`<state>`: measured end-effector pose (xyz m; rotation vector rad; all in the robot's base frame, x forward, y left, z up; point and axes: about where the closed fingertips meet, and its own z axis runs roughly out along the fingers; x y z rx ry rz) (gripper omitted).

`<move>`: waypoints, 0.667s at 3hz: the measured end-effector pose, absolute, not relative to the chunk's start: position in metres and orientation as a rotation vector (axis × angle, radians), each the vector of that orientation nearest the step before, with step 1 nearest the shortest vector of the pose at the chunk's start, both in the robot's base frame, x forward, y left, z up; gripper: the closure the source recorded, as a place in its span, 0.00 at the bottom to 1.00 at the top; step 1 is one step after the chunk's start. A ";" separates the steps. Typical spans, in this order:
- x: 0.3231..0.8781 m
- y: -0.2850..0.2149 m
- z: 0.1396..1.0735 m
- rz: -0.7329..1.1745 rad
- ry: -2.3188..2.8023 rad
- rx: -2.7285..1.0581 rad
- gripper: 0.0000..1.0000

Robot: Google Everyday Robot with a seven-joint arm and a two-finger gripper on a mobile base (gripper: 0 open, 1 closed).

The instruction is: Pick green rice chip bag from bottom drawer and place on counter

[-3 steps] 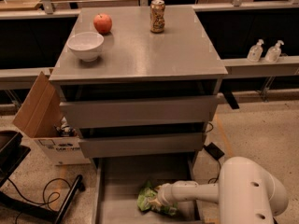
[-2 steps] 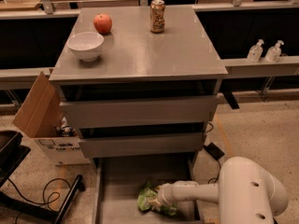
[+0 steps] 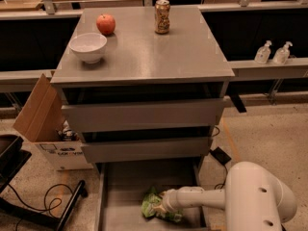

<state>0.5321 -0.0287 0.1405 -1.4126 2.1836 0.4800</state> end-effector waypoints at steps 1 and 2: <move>0.532 -0.029 0.140 0.480 2.184 -1.413 0.82; 0.532 -0.029 0.140 0.480 2.184 -1.413 0.59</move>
Offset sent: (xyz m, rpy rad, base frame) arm 0.0000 0.0000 0.0000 0.0000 0.0000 0.0000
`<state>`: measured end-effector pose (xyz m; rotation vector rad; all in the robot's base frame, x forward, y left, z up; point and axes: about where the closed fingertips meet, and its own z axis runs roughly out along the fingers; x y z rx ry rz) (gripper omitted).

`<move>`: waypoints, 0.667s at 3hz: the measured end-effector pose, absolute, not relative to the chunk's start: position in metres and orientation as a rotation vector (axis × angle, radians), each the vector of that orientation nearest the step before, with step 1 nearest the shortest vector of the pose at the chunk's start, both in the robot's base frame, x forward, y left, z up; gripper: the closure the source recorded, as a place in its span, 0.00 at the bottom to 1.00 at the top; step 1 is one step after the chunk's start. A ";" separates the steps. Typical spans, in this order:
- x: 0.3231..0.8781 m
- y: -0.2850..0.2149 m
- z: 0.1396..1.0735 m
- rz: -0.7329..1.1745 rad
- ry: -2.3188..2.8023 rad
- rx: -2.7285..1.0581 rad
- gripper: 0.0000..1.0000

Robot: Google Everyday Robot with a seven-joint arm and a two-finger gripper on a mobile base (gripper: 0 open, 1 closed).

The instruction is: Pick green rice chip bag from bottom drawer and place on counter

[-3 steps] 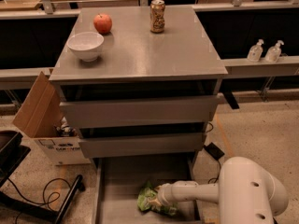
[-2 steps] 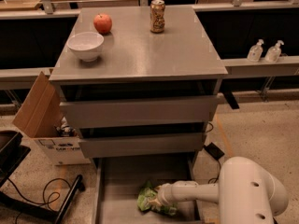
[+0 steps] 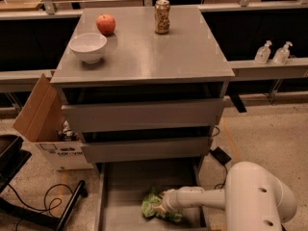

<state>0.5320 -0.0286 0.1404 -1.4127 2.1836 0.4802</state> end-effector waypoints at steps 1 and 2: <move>0.532 -0.028 0.140 0.481 2.184 -1.413 0.35; 0.531 -0.027 0.139 0.484 2.184 -1.414 0.12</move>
Offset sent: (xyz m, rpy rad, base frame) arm -0.0003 0.0003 -0.0002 0.0002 0.0005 0.0004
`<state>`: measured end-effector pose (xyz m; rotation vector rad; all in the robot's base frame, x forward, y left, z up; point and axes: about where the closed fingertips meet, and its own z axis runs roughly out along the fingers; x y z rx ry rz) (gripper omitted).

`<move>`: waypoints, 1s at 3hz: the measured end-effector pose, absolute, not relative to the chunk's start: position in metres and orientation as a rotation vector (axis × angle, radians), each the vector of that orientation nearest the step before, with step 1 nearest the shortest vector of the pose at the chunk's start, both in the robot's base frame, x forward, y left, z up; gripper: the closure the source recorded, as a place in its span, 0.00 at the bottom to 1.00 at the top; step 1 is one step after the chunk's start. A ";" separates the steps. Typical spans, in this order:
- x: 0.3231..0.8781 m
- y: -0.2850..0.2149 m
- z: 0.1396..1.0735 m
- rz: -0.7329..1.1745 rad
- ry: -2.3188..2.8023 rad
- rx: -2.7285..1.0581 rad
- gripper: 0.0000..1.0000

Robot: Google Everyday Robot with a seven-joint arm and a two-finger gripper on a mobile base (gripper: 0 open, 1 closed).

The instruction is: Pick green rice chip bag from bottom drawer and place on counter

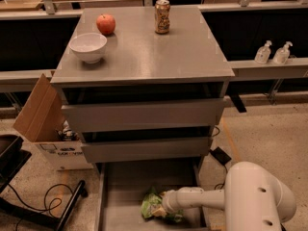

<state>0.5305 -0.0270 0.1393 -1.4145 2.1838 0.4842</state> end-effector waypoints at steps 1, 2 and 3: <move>0.529 -0.030 0.140 0.462 2.205 -1.413 0.00; 0.528 -0.030 0.140 0.461 2.207 -1.413 0.00; 0.528 -0.033 0.140 0.439 2.225 -1.418 0.00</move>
Offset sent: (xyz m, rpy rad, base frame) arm -0.0034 -0.0060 0.0065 -0.0479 0.0028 -0.0281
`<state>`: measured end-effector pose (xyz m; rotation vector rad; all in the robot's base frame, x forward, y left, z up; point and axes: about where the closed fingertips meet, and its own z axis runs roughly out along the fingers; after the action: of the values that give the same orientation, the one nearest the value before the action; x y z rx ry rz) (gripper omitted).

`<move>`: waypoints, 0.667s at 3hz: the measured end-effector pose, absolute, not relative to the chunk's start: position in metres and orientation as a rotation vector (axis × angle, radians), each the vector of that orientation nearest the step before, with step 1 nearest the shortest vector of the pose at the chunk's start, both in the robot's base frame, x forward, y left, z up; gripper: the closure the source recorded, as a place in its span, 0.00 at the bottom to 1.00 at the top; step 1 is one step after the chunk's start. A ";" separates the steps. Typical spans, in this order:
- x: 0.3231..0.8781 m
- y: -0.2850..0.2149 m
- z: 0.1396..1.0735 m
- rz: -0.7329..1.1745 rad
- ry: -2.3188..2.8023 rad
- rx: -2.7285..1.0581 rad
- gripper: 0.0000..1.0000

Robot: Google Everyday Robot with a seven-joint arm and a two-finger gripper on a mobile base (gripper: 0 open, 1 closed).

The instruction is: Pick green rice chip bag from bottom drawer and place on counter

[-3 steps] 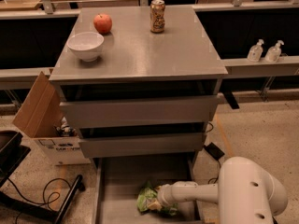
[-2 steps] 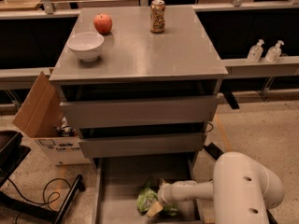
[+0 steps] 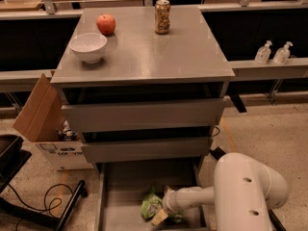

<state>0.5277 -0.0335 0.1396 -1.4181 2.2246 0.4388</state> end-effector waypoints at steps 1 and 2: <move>0.527 -0.037 0.138 0.404 2.235 -1.429 0.16; 0.525 -0.036 0.137 0.405 2.229 -1.435 0.47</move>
Offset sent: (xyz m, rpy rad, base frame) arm -0.0010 -0.0030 -0.0015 -0.0248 -0.0051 -0.0016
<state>0.5255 -0.0358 0.1367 -1.4348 2.2290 0.4050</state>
